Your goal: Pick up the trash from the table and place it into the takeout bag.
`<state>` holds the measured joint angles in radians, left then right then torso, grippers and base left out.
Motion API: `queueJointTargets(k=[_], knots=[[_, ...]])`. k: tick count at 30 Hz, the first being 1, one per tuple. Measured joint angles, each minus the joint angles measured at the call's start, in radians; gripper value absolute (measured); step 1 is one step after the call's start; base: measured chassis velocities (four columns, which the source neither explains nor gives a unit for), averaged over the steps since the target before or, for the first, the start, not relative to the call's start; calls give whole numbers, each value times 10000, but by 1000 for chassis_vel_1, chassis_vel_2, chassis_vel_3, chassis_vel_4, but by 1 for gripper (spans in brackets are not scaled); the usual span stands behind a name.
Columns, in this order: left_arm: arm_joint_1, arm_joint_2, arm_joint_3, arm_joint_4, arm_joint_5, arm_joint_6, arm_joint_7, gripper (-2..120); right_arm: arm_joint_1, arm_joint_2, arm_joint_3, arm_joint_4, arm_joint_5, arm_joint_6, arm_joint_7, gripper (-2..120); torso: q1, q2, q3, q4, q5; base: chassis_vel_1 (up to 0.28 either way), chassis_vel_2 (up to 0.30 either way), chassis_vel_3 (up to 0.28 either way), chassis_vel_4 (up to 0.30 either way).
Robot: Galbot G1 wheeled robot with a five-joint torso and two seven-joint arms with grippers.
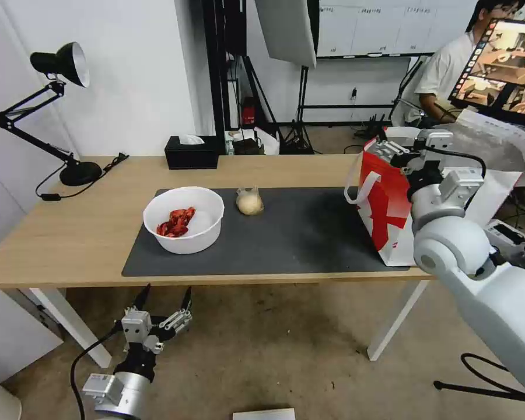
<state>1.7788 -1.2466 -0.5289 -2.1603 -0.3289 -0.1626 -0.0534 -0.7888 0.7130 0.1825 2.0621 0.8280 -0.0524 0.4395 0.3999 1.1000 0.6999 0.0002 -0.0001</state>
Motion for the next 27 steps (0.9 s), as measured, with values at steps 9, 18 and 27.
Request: queueJointTargets(k=[9,18,27], knots=[[20,-68,-50,-68,53,-79,140,100,-3194,-233,784,1480,-346,1070,-2615,100,0,0,0,-2,1,0,0,0,0],[65,-83,-99,-129,100,-145,227,100,-5609,397,1198,1572,-1794,2352,-3772,100,0,0,0,-3,1,0,0,0,0],[96,-168,-140,335,395,-321,233,100,-7724,1260,1450,735,-3650,3405,-4178,100,-1,0,0,-3,1,0,0,0,0]])
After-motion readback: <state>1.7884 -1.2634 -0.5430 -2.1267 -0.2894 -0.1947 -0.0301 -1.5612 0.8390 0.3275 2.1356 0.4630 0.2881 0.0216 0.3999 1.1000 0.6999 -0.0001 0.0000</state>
